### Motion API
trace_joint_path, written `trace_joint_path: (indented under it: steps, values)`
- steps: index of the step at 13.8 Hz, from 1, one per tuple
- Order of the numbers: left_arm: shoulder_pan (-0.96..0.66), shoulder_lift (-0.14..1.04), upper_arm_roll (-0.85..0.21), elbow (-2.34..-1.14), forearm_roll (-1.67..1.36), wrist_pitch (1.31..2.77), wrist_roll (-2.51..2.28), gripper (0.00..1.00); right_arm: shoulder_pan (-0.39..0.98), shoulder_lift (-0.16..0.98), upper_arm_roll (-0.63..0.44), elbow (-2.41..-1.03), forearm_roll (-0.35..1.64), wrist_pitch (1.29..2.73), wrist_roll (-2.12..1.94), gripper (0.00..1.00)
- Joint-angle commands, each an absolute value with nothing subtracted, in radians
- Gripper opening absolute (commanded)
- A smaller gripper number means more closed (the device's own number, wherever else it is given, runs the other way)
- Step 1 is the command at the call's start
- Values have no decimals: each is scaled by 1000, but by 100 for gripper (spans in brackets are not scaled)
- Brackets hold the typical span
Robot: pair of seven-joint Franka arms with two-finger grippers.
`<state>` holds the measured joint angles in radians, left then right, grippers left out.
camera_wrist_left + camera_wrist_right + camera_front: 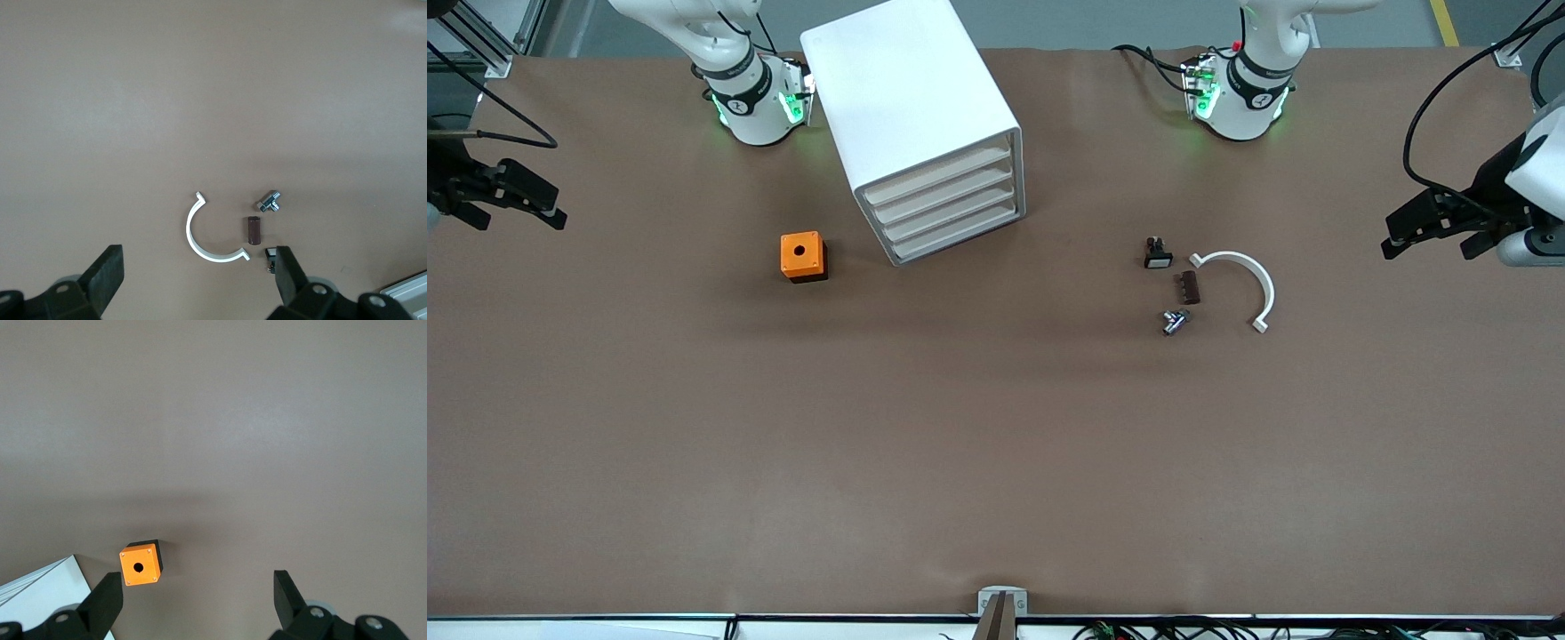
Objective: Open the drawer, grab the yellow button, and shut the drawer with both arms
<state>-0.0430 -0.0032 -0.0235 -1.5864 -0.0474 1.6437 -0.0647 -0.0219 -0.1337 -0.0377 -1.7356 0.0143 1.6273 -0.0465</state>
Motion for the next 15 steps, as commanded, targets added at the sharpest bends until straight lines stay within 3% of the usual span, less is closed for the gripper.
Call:
trace_joint_path:
  steps: [1, 9, 15]
  values:
    - [-37, -23, -32, -1605, -25, 1654, -77, 100, -26, -153, -25, -1749, 3, 1626, -41, 100]
    - [-28, -29, -32, -1591, -118, 1640, -67, 100, -25, -153, -25, -1750, 3, 1626, -40, 100]
    - [-28, -34, -26, -1574, -360, 1617, -115, 100, -15, -152, -25, -1750, 3, 1626, -38, 100]
